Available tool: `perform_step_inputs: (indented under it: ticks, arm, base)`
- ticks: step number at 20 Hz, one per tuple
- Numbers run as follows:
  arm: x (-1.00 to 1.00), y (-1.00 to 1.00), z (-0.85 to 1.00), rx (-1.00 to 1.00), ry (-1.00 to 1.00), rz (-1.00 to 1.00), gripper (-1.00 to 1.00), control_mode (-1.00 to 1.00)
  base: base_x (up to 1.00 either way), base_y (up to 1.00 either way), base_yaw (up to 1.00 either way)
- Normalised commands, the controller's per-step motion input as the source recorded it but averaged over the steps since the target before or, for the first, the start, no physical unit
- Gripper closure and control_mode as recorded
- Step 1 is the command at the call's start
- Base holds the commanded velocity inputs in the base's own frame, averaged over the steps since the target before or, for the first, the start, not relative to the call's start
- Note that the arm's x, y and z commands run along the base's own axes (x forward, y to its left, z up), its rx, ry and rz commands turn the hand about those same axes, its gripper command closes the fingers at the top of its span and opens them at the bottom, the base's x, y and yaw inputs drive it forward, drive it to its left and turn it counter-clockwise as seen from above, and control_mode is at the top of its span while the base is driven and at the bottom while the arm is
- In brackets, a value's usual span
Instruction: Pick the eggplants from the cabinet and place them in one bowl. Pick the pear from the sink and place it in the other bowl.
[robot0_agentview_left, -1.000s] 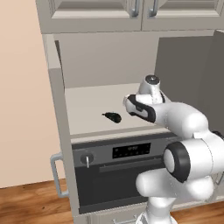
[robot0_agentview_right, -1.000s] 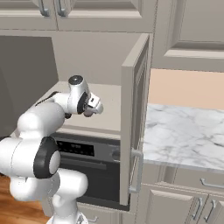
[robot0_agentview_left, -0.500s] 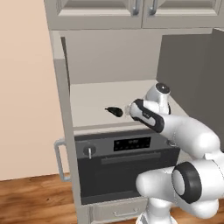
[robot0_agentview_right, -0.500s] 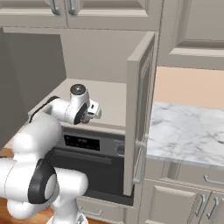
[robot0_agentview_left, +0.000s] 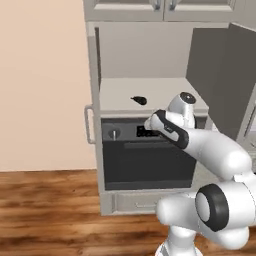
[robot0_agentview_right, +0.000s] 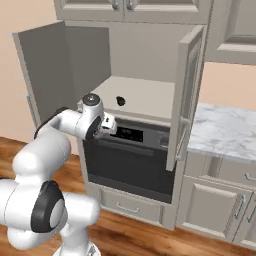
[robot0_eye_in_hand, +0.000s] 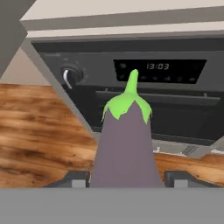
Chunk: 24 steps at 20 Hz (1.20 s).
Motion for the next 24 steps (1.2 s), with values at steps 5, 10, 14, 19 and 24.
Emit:
perform_step_inputs:
  ticks: [5, 10, 14, 19, 24]
  arm:
    - [0.00, 0.00, 0.00, 0.00, 0.00, 0.00, 1.00, 1.00]
    - [0.00, 0.00, 0.00, 0.00, 0.00, 0.00, 1.00, 1.00]
    - [0.00, 0.00, 0.00, 0.00, 0.00, 0.00, 1.00, 1.00]
    - [0.00, 0.00, 0.00, 0.00, 0.00, 0.00, 1.00, 1.00]
    - [0.00, 0.00, 0.00, 0.00, 0.00, 0.00, 1.00, 1.00]
  base:
    - [-0.62, 0.26, 0.47]
    - [-0.45, 0.33, 0.56]
    - [-0.37, 0.37, 0.59]
    - [-0.29, 0.37, 0.59]
    - [-0.27, 0.36, 0.62]
